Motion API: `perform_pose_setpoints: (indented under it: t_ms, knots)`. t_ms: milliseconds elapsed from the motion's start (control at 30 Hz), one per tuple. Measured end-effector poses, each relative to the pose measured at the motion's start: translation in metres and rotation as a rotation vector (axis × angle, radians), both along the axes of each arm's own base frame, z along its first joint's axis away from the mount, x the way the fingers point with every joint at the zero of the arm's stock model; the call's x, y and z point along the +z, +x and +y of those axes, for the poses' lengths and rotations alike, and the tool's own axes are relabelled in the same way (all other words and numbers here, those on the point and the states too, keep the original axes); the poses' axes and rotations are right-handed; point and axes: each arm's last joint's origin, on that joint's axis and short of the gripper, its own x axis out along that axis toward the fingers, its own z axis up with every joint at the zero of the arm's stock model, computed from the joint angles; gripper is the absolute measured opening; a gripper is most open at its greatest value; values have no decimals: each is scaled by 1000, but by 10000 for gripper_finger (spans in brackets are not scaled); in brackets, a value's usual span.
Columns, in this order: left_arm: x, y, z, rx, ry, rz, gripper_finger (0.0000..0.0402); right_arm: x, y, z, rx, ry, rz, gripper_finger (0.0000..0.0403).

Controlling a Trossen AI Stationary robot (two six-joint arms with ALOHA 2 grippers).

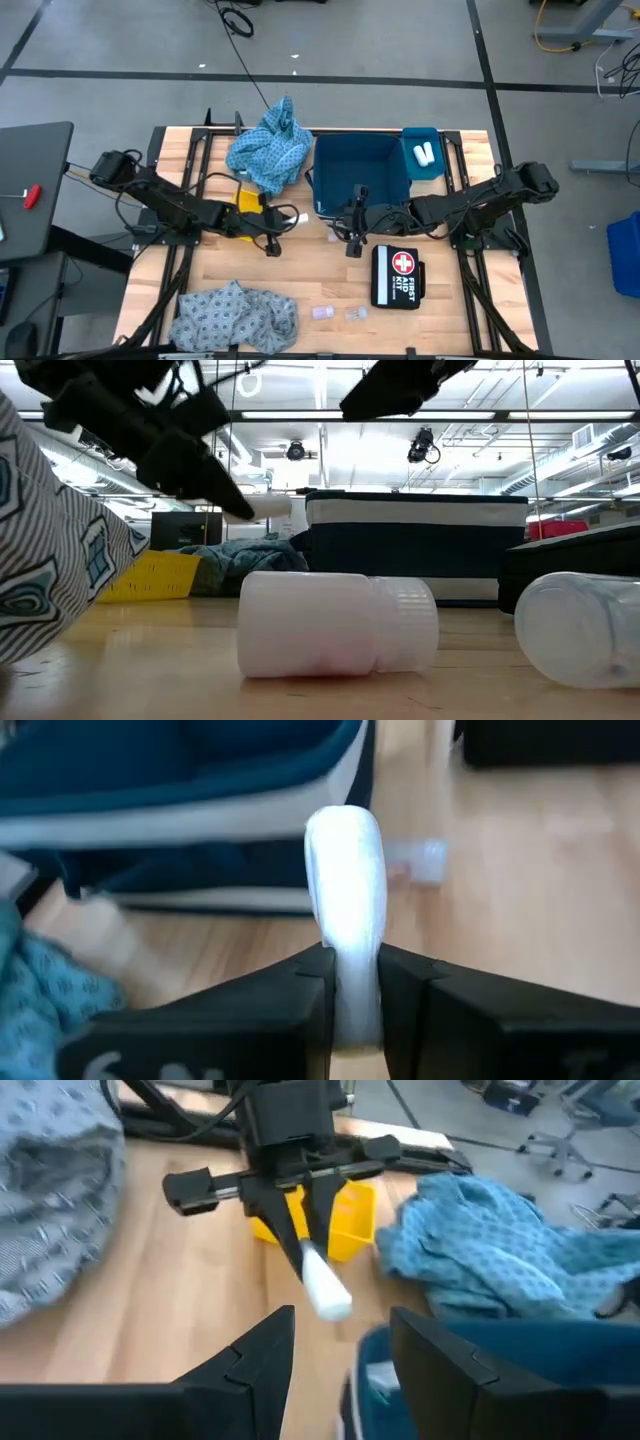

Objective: Pick & place medical supplies in basket/bin
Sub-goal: Put the white rolled gauze into the blue bin

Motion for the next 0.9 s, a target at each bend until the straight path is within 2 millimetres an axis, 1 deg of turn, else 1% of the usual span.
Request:
perform_pose_setpoints:
  t_ms: [67, 133, 200, 367, 633, 733, 900]
  knots:
    - [6, -2, -4, -17, 3, -27, 46, -2, 2, -1, 30, 20, 2, 172]
    - [11, -4, -7, -30, 11, -52, 46, -5, 10, -2, 53, 45, -18, 172]
    - [15, -5, -9, -27, 18, -77, 46, -13, 15, -4, 73, 58, -4, 172]
    - [23, -3, -15, -46, 31, -99, 46, -23, 28, -7, 103, 41, -34, 172]
    - [24, -3, -17, -51, 35, -100, 46, -26, 31, -19, 61, 63, -28, 173]
    - [24, -3, -17, -52, 34, -101, 46, -26, 32, -24, 61, 90, -28, 186]
    - [24, -3, -17, -58, 29, -102, 46, -26, 32, -29, 92, 108, -22, 233]
